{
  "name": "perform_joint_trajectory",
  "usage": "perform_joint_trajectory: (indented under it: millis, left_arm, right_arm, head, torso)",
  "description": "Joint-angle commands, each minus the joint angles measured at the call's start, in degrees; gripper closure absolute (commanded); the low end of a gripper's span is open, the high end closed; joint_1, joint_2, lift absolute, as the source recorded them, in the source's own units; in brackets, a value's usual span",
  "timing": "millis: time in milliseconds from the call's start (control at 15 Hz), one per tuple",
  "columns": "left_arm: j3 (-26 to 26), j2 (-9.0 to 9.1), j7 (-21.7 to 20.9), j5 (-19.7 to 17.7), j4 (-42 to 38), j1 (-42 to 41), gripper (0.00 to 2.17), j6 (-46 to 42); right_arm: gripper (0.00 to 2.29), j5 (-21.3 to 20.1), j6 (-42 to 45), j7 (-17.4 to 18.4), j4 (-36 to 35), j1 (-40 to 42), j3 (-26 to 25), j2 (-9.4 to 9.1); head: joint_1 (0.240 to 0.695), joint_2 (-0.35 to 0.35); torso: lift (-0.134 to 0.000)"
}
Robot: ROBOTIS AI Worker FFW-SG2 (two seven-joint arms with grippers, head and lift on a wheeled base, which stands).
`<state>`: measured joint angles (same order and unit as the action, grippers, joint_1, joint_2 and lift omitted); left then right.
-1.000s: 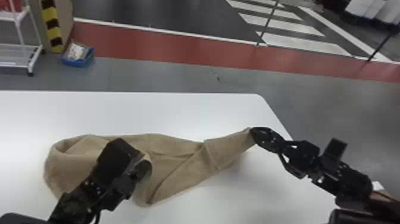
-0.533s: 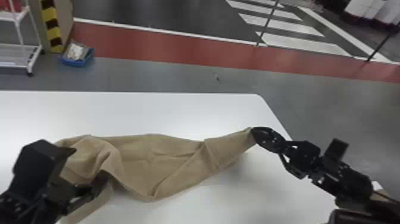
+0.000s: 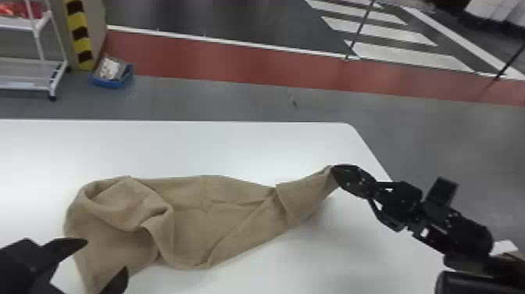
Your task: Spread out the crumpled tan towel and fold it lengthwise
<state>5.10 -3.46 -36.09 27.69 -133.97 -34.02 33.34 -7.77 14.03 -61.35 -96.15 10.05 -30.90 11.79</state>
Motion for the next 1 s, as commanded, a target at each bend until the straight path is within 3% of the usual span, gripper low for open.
perform_joint_trajectory:
  millis: [0, 400, 933]
  left_arm:
    - [-2.7, -0.05, -1.8, -0.4, -2.0, -2.4, 0.27, -0.5]
    - [-3.6, -0.05, -7.1, 0.6, -2.9, -5.0, 0.33, -0.2]
    - [-1.4, -0.14, -5.0, 0.9, 2.8, -2.5, 0.42, -1.4]
  right_arm:
    - [1.54, -0.8, -0.3, 0.0, 0.4, -0.7, 0.3, 0.07]
    - [1.54, -1.0, -0.5, 0.2, 1.1, -1.6, 2.2, 0.07]
    - [1.53, -0.8, -2.2, 0.2, 0.1, -1.3, 2.1, -0.37]
  head:
    - [0.695, -0.298]
    - [0.695, -0.274]
    - [0.695, -0.283]
  torso:
    - [-0.124]
    - [-0.124]
    - [-0.124]
